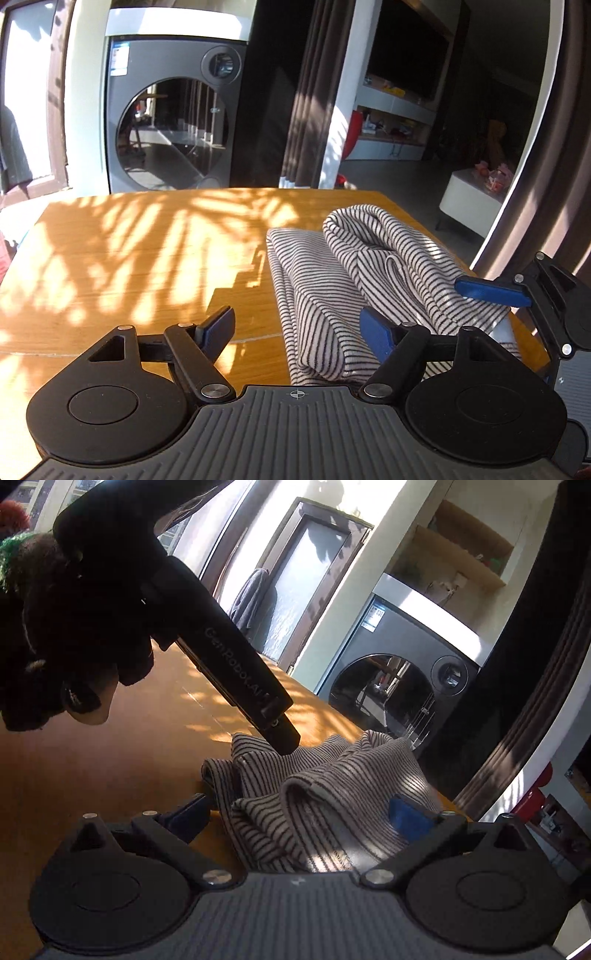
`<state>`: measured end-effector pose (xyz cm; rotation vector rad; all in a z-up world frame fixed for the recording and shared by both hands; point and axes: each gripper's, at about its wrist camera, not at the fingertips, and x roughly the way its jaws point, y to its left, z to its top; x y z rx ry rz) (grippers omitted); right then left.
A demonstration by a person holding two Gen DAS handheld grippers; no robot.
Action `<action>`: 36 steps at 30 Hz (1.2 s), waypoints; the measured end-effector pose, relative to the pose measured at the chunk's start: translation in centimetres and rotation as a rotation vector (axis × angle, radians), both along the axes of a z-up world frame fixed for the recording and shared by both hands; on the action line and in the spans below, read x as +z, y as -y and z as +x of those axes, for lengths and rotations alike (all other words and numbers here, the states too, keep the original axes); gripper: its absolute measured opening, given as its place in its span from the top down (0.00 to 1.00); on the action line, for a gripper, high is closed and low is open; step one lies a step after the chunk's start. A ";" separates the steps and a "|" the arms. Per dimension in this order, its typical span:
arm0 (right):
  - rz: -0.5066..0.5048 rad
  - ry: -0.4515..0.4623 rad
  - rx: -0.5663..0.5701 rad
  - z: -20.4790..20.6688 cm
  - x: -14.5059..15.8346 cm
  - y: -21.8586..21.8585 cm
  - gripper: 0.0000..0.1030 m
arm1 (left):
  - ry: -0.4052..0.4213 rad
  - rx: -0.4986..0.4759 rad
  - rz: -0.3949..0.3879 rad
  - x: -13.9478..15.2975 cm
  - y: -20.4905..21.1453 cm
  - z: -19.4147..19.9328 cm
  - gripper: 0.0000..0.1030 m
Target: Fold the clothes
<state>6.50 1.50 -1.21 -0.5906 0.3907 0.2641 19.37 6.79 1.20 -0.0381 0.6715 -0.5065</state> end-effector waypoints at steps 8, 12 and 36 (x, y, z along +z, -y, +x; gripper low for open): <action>0.447 -0.097 -0.085 1.9 4.1 8.0 0.43 | -0.164 -0.066 -0.123 -2.7 -0.1 2.3 0.34; 0.681 -0.097 -0.209 2.6 6.6 15.1 0.69 | -0.180 -0.153 -0.152 -3.1 2.8 1.2 0.36; 0.056 0.040 -0.190 0.5 0.5 11.8 0.46 | -0.255 -0.203 -0.333 -1.9 3.8 0.6 0.32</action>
